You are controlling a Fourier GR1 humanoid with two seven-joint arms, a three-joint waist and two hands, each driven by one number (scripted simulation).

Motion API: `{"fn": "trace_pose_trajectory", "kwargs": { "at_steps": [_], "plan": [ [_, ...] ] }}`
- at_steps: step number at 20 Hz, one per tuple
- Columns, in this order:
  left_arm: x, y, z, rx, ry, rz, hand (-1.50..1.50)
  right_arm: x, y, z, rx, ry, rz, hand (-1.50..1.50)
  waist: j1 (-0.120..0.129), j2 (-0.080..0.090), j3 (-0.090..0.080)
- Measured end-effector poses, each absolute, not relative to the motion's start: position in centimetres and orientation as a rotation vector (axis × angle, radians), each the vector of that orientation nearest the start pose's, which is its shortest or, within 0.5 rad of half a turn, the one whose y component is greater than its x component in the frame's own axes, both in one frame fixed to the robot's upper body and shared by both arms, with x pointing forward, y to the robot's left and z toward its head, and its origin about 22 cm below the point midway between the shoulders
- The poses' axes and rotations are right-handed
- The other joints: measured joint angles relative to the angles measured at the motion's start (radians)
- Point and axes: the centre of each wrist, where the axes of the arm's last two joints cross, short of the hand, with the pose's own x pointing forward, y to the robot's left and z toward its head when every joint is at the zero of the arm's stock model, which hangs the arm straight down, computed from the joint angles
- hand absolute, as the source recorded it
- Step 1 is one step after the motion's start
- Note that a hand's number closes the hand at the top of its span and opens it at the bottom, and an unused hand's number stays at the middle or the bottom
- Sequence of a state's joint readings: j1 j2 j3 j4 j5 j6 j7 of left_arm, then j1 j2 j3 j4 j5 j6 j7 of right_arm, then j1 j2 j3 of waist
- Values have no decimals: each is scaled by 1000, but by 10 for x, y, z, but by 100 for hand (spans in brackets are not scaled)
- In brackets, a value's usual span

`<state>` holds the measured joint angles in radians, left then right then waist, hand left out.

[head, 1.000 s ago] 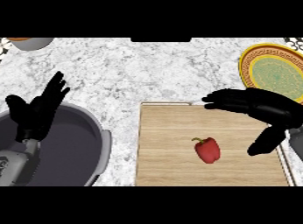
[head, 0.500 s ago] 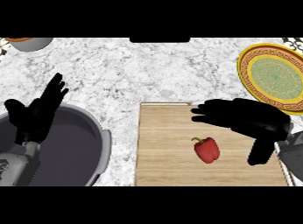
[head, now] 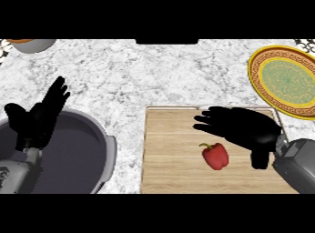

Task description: Pick the bell pepper from the tray and place it in the plate

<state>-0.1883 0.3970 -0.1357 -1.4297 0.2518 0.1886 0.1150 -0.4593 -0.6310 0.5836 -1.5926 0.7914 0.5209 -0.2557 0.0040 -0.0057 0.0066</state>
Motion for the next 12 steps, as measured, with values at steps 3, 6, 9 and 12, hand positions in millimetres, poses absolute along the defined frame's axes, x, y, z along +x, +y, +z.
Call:
{"fn": "trace_pose_trajectory", "kwargs": {
  "at_steps": [3, 6, 9, 12],
  "plan": [
    [284, 282, 37, 168, -1462, -91, 0, 292, -197, 90, -344, -1291, 2122, -150, 0, 1, -1],
    [286, 281, 38, 167, -1460, -89, 0, 296, -184, 89, -357, -1249, 2145, -150, 0, 2, -2],
    [285, 281, 37, 165, -1461, -85, 0, 295, -185, 80, -375, -1224, 2160, -150, 0, 1, -1],
    [280, 284, 38, 161, -1472, -95, 0, 300, -182, 78, -403, -1209, 2167, -150, 0, 1, -1]
  ]
}}
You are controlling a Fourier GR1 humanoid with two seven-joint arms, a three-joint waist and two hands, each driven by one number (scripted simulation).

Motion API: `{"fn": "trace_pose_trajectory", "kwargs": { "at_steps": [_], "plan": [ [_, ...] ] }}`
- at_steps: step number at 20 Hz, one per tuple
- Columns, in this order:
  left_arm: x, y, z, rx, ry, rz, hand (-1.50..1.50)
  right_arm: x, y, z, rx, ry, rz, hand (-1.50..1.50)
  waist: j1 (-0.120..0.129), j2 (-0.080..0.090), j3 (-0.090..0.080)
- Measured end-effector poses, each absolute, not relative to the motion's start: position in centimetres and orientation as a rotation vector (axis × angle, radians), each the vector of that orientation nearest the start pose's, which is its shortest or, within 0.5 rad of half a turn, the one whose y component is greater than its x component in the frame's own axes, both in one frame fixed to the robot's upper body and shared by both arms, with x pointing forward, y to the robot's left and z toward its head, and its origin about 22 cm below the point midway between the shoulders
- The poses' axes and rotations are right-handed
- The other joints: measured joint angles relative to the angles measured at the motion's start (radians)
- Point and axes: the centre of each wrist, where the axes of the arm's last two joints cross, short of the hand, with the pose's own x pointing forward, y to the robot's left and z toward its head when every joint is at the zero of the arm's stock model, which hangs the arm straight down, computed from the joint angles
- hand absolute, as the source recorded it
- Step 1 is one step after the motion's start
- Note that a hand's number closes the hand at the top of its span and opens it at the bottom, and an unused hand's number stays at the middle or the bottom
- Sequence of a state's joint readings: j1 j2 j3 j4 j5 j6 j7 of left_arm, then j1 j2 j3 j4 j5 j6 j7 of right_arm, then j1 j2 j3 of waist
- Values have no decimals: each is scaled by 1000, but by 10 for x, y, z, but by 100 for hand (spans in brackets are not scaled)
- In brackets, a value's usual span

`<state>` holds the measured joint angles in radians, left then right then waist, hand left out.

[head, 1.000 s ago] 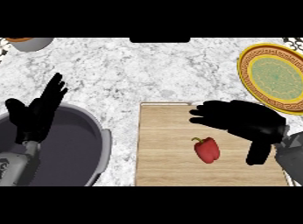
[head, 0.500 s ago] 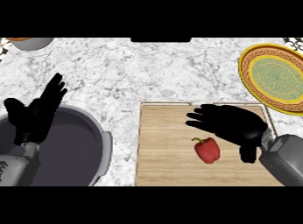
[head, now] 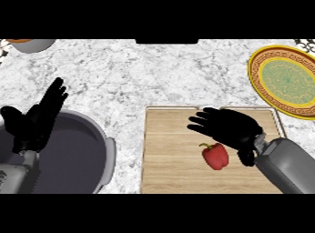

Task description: Pick the bell pepper from the tray and place it in the plate

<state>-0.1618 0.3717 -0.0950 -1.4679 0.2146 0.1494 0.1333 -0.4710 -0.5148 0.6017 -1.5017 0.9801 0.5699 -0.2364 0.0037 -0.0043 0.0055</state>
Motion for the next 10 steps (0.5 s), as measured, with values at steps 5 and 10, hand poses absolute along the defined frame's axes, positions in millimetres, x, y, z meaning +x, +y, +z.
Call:
{"fn": "trace_pose_trajectory", "kwargs": {
  "at_steps": [5, 10],
  "plan": [
    [282, 281, 36, 166, -1472, -87, 0, 299, -172, 62, -430, -1208, 2178, -150, -1, 0, 0],
    [283, 283, 34, 172, -1477, -90, 0, 302, -168, 49, -452, -1154, 2231, -150, 0, -1, 2]
  ]
}}
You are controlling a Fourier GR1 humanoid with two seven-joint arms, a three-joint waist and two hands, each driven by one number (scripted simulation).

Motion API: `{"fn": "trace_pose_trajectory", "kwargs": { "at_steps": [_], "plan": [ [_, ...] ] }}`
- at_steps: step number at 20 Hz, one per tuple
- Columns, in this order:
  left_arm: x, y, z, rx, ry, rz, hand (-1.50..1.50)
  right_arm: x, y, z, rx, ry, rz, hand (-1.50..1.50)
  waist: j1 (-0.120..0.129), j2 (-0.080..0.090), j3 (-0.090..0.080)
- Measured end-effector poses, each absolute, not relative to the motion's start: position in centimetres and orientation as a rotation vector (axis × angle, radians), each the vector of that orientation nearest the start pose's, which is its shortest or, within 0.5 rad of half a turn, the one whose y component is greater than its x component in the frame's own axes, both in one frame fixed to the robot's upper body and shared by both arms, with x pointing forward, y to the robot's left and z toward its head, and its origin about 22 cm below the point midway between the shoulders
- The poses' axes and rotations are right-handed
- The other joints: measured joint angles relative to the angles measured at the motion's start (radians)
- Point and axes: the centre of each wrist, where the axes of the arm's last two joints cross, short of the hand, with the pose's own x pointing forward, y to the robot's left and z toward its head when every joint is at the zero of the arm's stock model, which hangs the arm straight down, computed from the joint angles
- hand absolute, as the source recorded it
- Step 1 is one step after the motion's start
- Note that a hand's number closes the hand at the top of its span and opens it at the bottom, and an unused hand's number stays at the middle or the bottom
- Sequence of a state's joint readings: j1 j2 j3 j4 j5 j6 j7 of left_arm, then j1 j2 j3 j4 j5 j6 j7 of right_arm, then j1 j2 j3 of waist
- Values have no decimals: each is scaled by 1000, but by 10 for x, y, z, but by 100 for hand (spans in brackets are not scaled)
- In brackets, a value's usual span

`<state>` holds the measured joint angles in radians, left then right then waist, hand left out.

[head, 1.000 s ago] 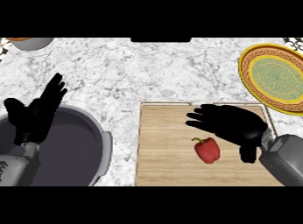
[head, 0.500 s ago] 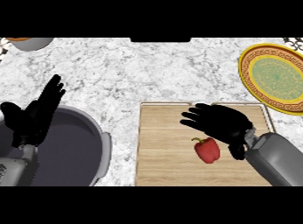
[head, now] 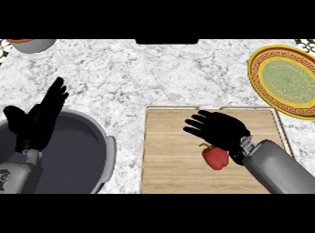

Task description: Pick the bell pepper from the tray and place it in the plate

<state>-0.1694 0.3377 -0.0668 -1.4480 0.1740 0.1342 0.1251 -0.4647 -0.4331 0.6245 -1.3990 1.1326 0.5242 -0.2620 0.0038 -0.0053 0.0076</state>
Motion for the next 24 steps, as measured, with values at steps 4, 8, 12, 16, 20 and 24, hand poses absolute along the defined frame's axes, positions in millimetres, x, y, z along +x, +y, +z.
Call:
{"fn": "trace_pose_trajectory", "kwargs": {
  "at_steps": [4, 8, 12, 16, 20, 24],
  "plan": [
    [284, 285, 34, 162, -1471, -95, 0, 301, -163, 45, -431, -1114, 2296, 150, 0, -4, -3],
    [285, 285, 33, 166, -1458, -91, 0, 297, -158, 44, -434, -1134, 2332, 150, -2, -10, -6],
    [285, 285, 35, 170, -1456, -87, 0, 293, -162, 42, -420, -1154, 2326, 150, -2, -12, -7],
    [284, 285, 33, 172, -1458, -90, 0, 286, -159, 44, -432, -1232, 2300, 150, -4, -11, -5],
    [283, 285, 35, 174, -1462, -87, 0, 294, -162, 45, -494, -1355, 2100, 150, -6, -4, -3],
    [281, 288, 36, 179, -1466, -79, 0, 311, -170, 47, -586, -1412, 1653, 150, -14, 3, 2]
  ]
}}
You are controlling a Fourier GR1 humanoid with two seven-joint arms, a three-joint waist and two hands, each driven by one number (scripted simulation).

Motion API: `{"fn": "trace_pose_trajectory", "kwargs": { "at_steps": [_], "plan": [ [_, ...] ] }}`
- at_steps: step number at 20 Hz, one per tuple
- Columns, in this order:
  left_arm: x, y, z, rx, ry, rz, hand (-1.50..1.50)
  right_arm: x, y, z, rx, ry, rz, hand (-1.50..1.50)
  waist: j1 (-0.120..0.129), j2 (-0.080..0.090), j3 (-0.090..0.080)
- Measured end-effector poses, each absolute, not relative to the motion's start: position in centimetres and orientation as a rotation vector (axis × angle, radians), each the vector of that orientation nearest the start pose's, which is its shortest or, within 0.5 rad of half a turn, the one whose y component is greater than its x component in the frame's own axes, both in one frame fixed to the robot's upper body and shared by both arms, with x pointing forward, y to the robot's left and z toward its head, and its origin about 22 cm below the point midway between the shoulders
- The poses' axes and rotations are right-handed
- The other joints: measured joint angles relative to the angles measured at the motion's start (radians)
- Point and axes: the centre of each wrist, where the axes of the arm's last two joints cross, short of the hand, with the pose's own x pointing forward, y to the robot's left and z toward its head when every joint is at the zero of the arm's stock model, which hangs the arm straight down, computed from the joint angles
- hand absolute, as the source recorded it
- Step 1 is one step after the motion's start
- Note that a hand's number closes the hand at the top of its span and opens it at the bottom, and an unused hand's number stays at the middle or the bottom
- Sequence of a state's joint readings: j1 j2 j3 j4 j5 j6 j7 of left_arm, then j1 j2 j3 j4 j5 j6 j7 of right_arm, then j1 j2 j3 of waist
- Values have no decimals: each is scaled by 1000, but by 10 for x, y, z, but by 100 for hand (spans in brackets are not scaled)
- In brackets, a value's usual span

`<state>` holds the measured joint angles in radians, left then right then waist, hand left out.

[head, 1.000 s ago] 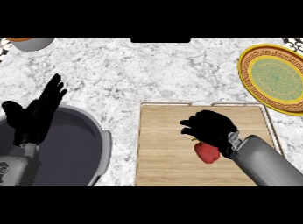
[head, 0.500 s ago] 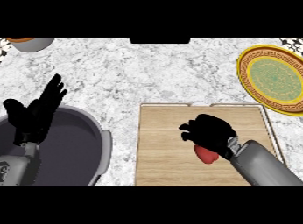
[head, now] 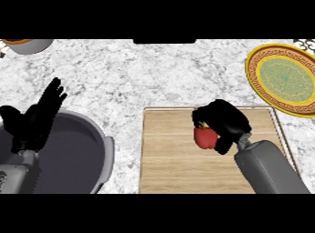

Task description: Pick the bell pepper from the tray and place it in the plate

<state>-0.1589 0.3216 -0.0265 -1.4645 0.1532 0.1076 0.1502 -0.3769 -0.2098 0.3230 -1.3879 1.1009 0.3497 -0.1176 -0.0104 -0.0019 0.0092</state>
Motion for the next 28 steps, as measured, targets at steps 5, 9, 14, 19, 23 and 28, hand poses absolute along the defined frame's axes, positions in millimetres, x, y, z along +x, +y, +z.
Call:
{"fn": "trace_pose_trajectory", "kwargs": {
  "at_steps": [5, 9, 14, 19, 23, 28],
  "plan": [
    [281, 285, 35, 184, -1468, -80, 0, 327, -173, 72, -797, -1557, 1194, 150, 0, 0, 1],
    [281, 287, 35, 185, -1469, -80, 0, 333, -180, 93, -1013, -1640, 924, 150, 2, -2, 0],
    [282, 285, 35, 167, -1469, -87, 0, 346, -202, 112, -1146, -1631, 667, 150, 9, -1, -3],
    [284, 284, 38, 175, -1461, -90, 0, 358, -245, 123, -1154, -1589, 483, 150, 12, 0, -3],
    [284, 284, 36, 166, -1471, -96, 0, 368, -290, 116, -1174, -1544, 408, 150, 16, 0, -2],
    [288, 283, 35, 158, -1478, -100, 0, 379, -341, 107, -1207, -1494, 359, 150, 22, 2, 0]
  ]
}}
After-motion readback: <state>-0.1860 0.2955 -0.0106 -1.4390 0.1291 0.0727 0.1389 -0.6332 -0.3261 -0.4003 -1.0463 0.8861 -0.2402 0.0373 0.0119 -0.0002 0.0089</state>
